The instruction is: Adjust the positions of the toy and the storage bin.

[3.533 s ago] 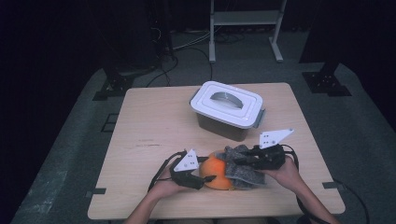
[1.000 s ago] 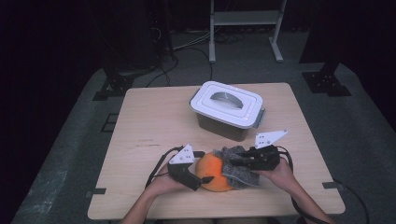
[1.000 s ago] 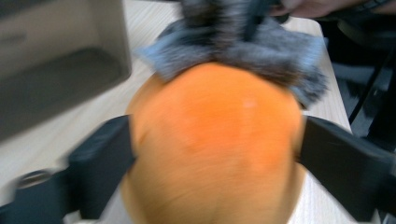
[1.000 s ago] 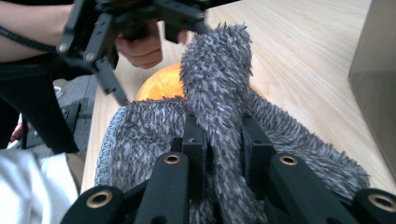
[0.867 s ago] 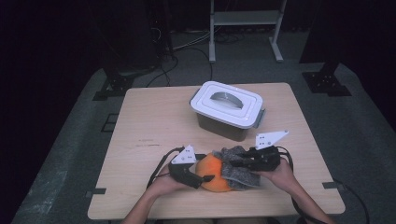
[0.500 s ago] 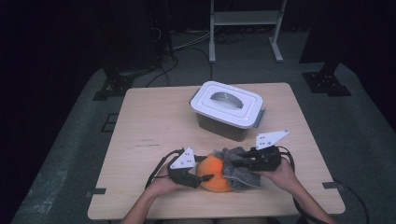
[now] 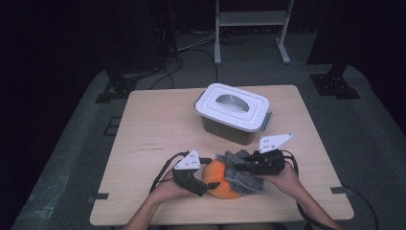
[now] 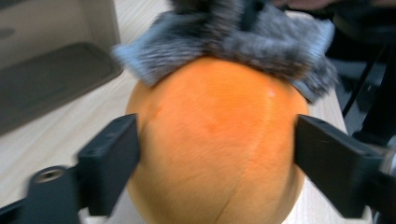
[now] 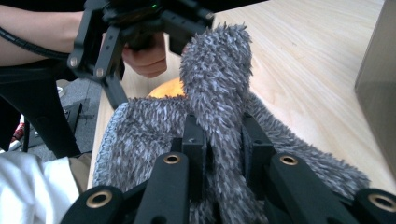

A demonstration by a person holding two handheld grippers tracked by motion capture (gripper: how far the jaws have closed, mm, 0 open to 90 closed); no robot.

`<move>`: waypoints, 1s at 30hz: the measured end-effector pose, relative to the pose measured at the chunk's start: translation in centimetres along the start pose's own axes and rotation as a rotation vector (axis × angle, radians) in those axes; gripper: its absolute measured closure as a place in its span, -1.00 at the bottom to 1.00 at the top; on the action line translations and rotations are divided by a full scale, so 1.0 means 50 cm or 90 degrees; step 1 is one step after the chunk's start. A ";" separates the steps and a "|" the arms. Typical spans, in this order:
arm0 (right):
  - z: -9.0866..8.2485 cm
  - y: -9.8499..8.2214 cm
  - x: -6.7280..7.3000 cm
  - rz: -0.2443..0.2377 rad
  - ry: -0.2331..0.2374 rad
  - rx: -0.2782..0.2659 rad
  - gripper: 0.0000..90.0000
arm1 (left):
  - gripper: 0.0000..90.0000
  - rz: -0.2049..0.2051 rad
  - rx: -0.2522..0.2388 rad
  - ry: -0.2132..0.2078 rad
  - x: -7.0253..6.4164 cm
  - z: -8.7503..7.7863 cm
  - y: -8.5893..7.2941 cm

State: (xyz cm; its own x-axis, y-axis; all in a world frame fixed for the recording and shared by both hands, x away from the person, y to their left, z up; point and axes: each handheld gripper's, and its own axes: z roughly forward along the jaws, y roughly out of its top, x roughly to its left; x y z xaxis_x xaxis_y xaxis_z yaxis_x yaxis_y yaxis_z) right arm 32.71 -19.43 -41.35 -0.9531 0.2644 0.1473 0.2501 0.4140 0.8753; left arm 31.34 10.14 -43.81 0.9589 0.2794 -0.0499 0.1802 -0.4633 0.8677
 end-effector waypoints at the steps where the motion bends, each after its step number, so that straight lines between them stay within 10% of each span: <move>1: -0.004 -0.004 0.002 0.000 0.002 -0.002 0.67 | -0.80 -0.013 0.005 -0.006 0.003 0.002 -0.002; 7: -0.012 0.019 0.015 -0.017 0.008 0.005 0.68 | -0.24 0.047 0.005 0.019 -0.012 0.001 0.006; 14: 0.037 0.078 0.039 -0.071 0.021 0.024 0.68 | -0.15 0.096 0.012 0.046 -0.026 -0.003 0.011; 22: -0.005 0.045 0.008 -0.041 -0.013 0.036 0.68 | -0.18 0.096 0.005 0.048 -0.025 -0.012 0.009; 27: -0.008 0.022 0.018 -0.039 -0.011 0.035 0.68 | -0.70 0.028 0.015 0.032 -0.010 -0.003 0.012; 30: -0.010 0.016 0.021 -0.034 -0.003 0.031 0.68 | -0.62 0.005 0.015 0.011 -0.005 0.001 0.006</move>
State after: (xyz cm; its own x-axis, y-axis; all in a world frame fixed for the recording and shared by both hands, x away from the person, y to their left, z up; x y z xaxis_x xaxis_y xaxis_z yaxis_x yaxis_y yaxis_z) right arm 31.83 -19.25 -40.28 -0.9647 0.2441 0.0985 0.2063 0.4690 0.8588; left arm 31.19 9.88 -43.58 0.9566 0.2894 -0.0343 0.1773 -0.4846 0.8565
